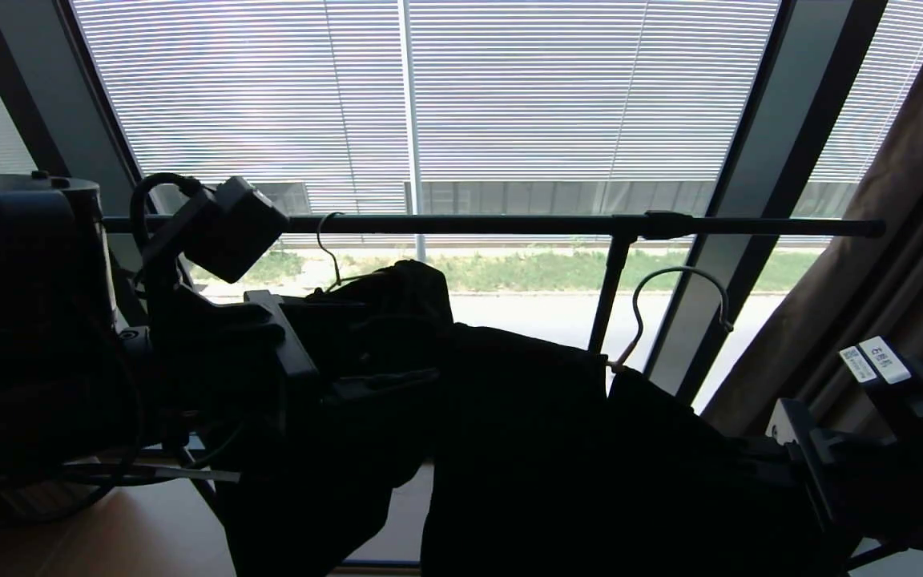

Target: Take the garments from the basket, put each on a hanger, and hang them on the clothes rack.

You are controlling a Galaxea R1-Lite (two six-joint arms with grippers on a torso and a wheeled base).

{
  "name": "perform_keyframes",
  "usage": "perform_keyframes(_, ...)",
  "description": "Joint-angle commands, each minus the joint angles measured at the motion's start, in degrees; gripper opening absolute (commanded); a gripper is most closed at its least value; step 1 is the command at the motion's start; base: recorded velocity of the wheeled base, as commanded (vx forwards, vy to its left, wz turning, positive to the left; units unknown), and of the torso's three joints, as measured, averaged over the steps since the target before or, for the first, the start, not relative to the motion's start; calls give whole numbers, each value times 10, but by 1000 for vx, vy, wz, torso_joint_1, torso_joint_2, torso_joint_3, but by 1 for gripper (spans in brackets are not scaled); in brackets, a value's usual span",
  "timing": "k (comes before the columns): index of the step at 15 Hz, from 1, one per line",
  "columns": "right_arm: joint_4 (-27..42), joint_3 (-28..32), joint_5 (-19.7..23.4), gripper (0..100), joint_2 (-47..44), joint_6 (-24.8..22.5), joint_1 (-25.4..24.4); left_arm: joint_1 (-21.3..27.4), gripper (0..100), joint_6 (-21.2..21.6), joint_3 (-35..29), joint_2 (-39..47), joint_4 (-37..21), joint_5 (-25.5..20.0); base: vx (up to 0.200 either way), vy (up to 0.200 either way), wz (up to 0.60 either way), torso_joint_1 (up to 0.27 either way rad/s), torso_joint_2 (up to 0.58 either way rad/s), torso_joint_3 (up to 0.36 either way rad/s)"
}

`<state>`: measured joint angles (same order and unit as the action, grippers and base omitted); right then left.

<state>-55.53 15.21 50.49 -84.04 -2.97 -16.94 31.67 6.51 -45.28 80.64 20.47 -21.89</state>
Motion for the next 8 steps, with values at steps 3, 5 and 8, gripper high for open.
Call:
perform_keyframes(3, 0, -4, 60, 0, 1, 0, 30, -48, 100, 1, 57, -25, 26, -43, 0, 0, 0, 0, 0, 0)
perform_keyframes(5, 0, -7, 107, 0, -2, -19, 60, -79, 100, 0, 86, -44, 27, -98, 0, 0, 0, 0, 0, 0)
perform_keyframes(8, 0, -10, 114, 0, -21, -68, 71, -105, 100, -1, 103, -64, 27, -141, 0, 0, 0, 0, 0, 0)
